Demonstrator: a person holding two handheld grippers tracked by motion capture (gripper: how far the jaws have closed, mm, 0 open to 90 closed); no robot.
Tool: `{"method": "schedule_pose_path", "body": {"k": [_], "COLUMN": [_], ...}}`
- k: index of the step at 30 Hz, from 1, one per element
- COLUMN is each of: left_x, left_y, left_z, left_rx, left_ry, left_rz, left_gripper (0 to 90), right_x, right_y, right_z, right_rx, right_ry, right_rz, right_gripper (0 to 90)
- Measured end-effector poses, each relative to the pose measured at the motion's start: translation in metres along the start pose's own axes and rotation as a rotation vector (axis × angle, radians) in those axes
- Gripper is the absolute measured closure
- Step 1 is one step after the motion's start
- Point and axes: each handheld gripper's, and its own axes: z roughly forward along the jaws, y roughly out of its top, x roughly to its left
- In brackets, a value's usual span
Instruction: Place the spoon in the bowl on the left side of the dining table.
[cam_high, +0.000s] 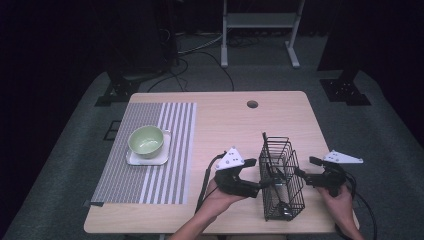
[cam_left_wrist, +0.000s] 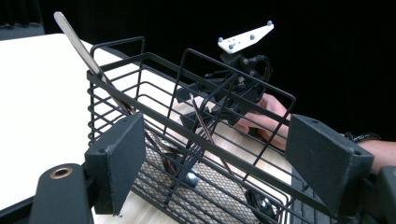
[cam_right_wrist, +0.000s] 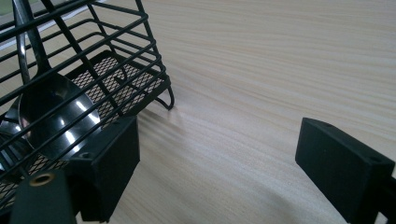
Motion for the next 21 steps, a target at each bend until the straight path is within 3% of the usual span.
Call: {"method": "schedule_pose_path", "body": {"k": [4,8,16,21], "left_x": [0.001,0.003,0.002,0.005], "left_y": [0.002,0.005,0.009,0.006], "left_z": [0.003,0.006,0.014,0.016], "left_rx": [0.000,-0.004,0.004,0.022], "left_ry": [-0.004,-0.006,-0.014,0.004], "left_rz": [-0.005,-0.020,0.003,0.021], "left_gripper": [24.1,34.2,50.0,62.7], "right_x": [0.000,0.001,0.001,0.001], "right_y": [0.000,0.000,0.000,0.000], "right_z": [0.000,0.000,0.001,0.001], "right_rx": [0.003,0.005,0.005,0.006], "right_ry": [0.000,0.001,0.004,0.005], "right_rz": [0.000,0.001,-0.002,-0.006], "right_gripper": [12.8,12.8,12.9,12.8]}}
